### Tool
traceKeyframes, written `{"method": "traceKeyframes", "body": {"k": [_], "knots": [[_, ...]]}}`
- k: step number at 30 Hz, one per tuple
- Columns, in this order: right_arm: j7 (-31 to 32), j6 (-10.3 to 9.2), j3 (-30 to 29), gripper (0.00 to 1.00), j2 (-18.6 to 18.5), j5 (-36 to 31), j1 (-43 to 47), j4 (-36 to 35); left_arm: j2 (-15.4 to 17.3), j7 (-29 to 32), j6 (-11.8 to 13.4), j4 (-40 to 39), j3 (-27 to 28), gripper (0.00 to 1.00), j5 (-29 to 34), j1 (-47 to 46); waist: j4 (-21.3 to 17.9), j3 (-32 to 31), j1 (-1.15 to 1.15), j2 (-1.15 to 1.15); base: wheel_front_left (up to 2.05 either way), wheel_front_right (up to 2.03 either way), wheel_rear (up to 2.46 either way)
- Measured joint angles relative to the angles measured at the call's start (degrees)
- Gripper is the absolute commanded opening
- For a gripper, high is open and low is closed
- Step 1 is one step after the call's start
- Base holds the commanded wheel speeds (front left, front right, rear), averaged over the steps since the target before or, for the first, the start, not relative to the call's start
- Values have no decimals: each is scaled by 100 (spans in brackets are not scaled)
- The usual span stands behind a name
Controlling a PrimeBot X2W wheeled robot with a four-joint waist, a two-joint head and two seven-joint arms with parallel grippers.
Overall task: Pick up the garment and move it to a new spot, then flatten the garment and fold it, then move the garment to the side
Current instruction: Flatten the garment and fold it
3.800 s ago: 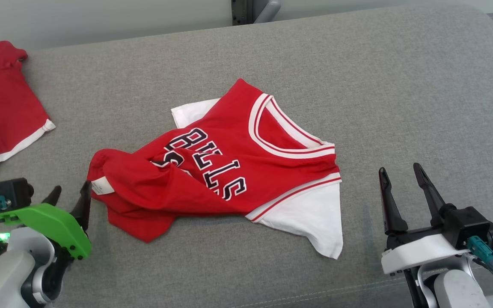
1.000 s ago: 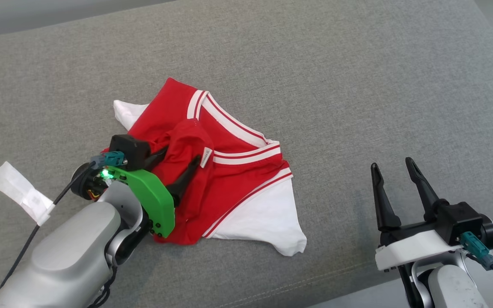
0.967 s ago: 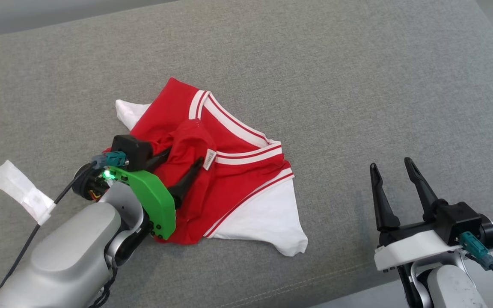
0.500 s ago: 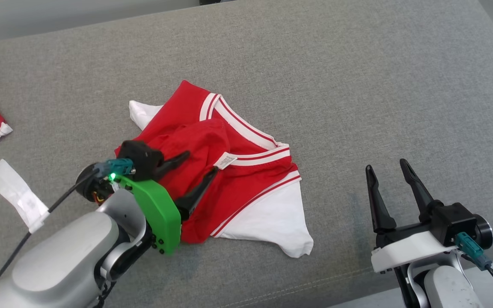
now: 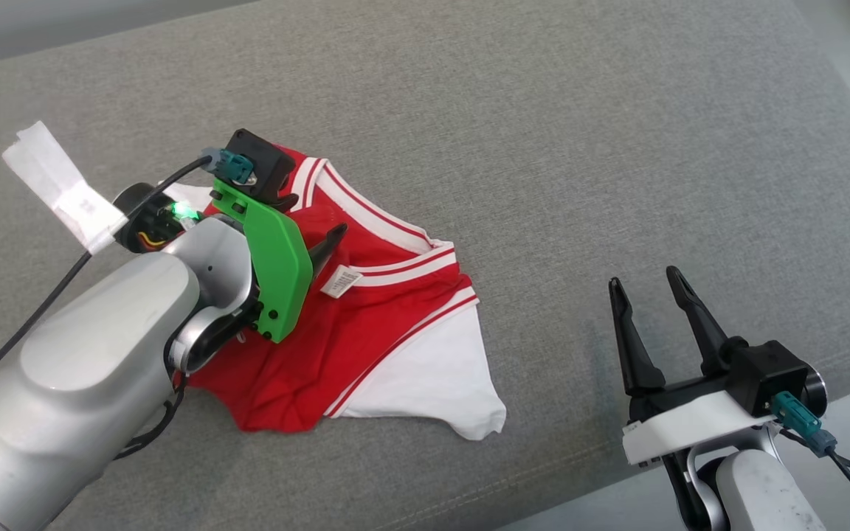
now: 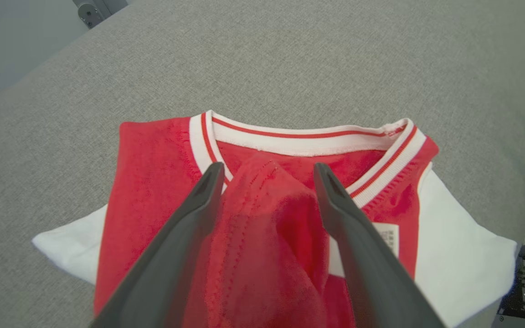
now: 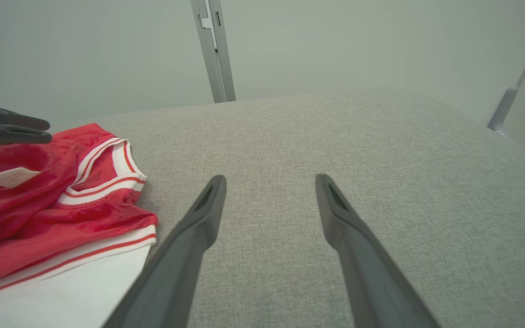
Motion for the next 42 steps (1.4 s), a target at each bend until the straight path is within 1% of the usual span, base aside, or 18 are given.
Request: {"method": "traceKeyframes", "body": {"k": [6, 11, 12, 14, 15, 18, 19, 20, 21, 22, 25, 27, 28, 31, 32, 35, 38, 42], "knots": [[0, 0, 12, 100, -2, 97, 25, 1, -115, 302, -41, 522, -104, 100, 3, -212, -276, 55, 0, 0, 0, 0, 0], [0, 0, -7, 100, -2, 114, 31, 2, -179, 461, -138, 742, -201, 100, 0, -259, -353, 67, 0, 0, 0, 0, 0], [0, 0, -13, 100, -1, 114, 31, 2, -189, 490, -144, 779, -214, 78, -11, -259, -349, 63, 0, 0, 0, 0, 0], [0, 0, -19, 100, -1, 113, 30, 2, -203, 500, -172, 827, -238, 50, -13, -259, -335, 53, 0, 0, 0, 0, 0], [0, 0, -24, 100, -1, 113, 30, 2, -214, 499, -189, 846, -250, 42, -13, -259, -325, 47, 0, 0, 0, 0, 0], [0, 0, -40, 100, -1, 101, 29, 2, -254, 499, -202, 870, -292, 27, -10, -258, -282, 34, 0, 0, 0, 0, 0], [0, 0, -41, 100, -1, 93, 29, 2, -257, 500, -223, 873, -312, 20, -7, -258, -269, 28, 0, 0, 0, 0, 0], [0, 0, -43, 100, -1, 92, 29, 3, -263, 501, -236, 877, -323, 16, -7, -258, -258, 22, 0, 0, 0, 0, 0], [0, 0, -43, 100, -1, 91, 29, 4, -267, 500, -243, 879, -333, 16, -5, -258, -249, 17, 0, 0, 0, 0, 0], [0, 0, -43, 100, 0, 86, 27, 10, -282, 498, -253, 882, -368, 14, 3, -252, -237, 3, 0, 0, 0, 0, 0], [0, 0, -41, 100, -1, 86, 27, 12, -311, 456, -269, 880, -391, 12, 9, -241, -227, -18, 0, 0, 0, 0, 0], [0, 0, -40, 100, 0, 86, 28, 14, -322, 383, -274, 869, -386, 6, 12, -235, -222, -32, 0, 0, 0, 0, 0], [0, 0, -42, 100, 0, 86, 29, 14, -325, 330, -274, 858, -371, 1, 22, -236, -220, -39, 0, 0, 0, 0, 0], [0, 0, -57, 100, -1, 83, 30, 32, -347, -58, -205, 803, -183, 0, 56, -261, -215, -57, 0, 0, 0, 0, 0], [0, 0, -65, 100, -1, 76, 31, 43, -404, -823, -8, 782, 156, 0, 187, -446, -210, -71, 0, 0, 0, 0, 0], [0, 0, -60, 100, -1, 76, 30, 59, -471, -1446, 102, 844, 477, 0, 202, -551, -210, -101, 0, 0, 0, 0, 0], [0, 0, -59, 100, -1, 75, 31, 67, -499, -2086, 160, 879, 779, 0, 209, -679, -212, -138, 0, 0, 0, 0, 0], [0, 0, -162, 100, -1, 30, 88, 71, -469, -2882, 96, 801, 1124, 0, 242, -827, -164, -207, 0, 0, 0, 0, 0]]}}
